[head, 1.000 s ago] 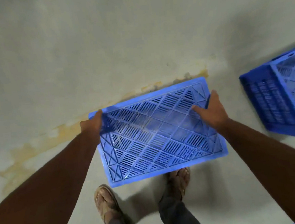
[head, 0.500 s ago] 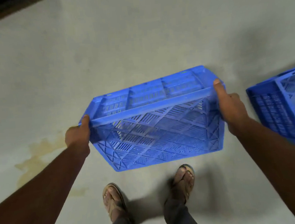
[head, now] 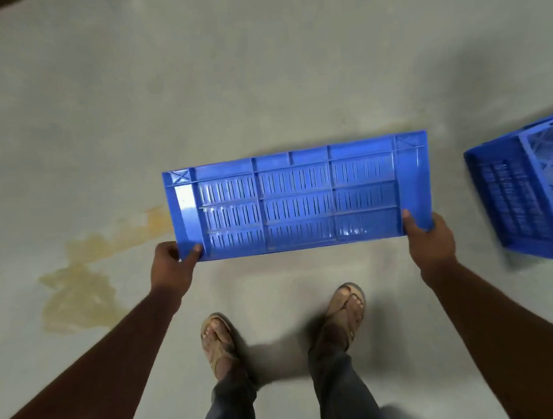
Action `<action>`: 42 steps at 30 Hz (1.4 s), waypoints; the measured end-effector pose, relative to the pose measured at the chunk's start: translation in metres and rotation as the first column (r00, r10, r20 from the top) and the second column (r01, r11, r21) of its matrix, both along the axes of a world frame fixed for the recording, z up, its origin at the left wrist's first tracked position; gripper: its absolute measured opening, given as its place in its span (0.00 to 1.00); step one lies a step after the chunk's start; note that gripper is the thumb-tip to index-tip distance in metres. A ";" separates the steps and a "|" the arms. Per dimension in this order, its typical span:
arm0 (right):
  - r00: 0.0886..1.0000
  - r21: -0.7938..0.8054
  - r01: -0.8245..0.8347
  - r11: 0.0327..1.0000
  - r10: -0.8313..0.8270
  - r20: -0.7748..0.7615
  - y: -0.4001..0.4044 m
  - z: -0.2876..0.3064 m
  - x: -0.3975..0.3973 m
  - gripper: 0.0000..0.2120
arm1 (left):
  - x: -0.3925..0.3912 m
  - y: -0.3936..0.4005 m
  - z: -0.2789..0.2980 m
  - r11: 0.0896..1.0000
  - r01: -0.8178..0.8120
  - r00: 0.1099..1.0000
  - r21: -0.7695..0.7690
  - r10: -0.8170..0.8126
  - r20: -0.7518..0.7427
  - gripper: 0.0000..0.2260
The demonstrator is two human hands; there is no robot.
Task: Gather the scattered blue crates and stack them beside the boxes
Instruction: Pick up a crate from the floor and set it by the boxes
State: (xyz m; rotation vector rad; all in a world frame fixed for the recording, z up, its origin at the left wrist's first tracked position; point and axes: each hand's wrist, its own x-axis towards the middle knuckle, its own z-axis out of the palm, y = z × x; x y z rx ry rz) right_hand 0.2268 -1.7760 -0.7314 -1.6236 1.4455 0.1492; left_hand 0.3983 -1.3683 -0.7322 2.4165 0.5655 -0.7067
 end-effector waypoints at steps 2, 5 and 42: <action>0.982 -0.120 -0.176 0.977 0.182 0.047 -0.003 0.010 -0.007 0.25 | 0.007 -0.006 0.005 0.998 0.016 0.999 -0.061 -0.014 0.033 0.21; 0.937 -0.438 -0.282 0.854 0.343 0.065 -0.010 0.022 0.002 0.27 | 0.030 -0.017 0.012 0.998 0.057 0.998 -0.011 -0.057 0.013 0.26; 0.727 -0.195 -0.644 0.740 0.512 -0.458 0.005 -0.022 -0.024 0.13 | -0.013 0.034 -0.014 0.942 0.194 0.956 0.273 -0.119 -0.268 0.04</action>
